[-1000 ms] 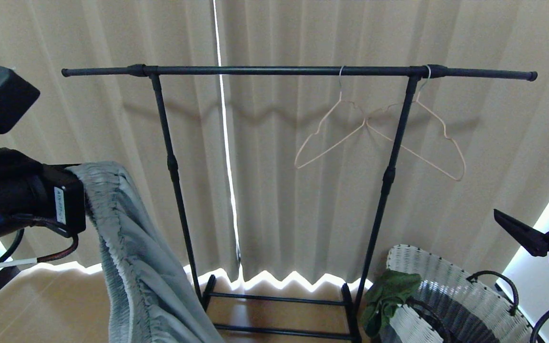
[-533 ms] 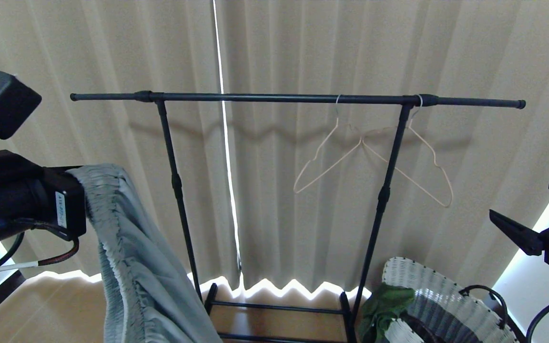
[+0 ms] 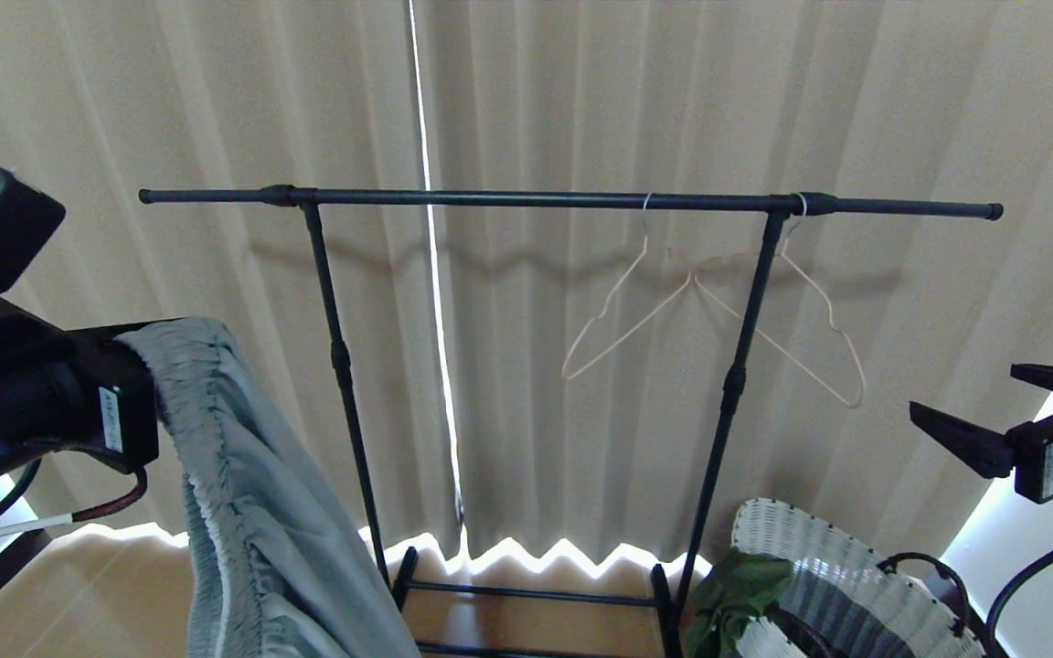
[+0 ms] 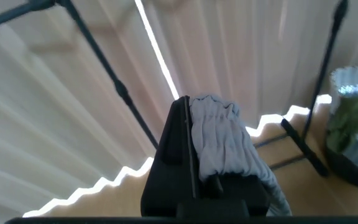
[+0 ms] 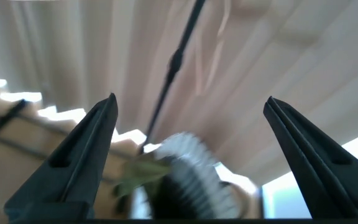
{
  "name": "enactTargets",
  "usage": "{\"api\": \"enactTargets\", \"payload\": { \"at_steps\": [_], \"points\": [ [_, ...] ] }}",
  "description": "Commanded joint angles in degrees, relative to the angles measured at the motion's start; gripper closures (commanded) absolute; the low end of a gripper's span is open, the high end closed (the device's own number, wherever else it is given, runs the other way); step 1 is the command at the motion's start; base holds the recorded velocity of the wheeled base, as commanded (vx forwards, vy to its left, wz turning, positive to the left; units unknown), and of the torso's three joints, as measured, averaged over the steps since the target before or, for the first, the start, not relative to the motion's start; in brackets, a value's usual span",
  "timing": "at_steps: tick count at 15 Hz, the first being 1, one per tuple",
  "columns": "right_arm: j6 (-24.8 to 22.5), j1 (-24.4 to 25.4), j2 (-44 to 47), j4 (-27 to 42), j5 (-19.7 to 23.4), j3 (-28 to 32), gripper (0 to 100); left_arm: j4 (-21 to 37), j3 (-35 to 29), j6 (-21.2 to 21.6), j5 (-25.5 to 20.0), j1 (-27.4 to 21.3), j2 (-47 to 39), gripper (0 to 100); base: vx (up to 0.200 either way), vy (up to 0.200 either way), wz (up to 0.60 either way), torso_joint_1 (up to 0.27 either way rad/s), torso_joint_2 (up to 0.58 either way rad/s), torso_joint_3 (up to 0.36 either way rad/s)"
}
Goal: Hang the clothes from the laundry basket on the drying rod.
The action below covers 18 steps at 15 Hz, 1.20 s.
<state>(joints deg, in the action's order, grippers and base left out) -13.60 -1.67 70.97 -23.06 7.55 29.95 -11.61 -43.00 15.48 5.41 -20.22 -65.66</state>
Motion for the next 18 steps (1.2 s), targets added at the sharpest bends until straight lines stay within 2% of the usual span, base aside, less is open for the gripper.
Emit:
{"api": "enactTargets", "payload": {
  "at_steps": [1,3,15,18],
  "points": [
    [1.7,0.3,3.3,6.3,0.5,5.0,0,-0.4,0.4,0.0,0.0,1.4,-0.1,100,0.0,0.0,0.0,0.0,0.0,0.0],
    [1.7,0.3,3.3,8.6,0.5,6.0,0,-0.5,1.2,0.0,0.0,1.5,0.4,100,0.0,0.0,0.0,0.0,0.0,0.0],
    [1.6,-0.1,2.9,8.7,0.1,5.8,0,-0.4,1.2,-0.3,-0.1,1.4,0.5,100,0.0,0.0,0.0,0.0,0.0,0.0],
    [1.6,-0.1,3.0,8.7,0.1,5.9,0,-0.4,1.2,-0.3,-0.1,1.4,0.5,100,0.0,-0.2,0.0,0.005,0.0,0.001]
  ]
}}
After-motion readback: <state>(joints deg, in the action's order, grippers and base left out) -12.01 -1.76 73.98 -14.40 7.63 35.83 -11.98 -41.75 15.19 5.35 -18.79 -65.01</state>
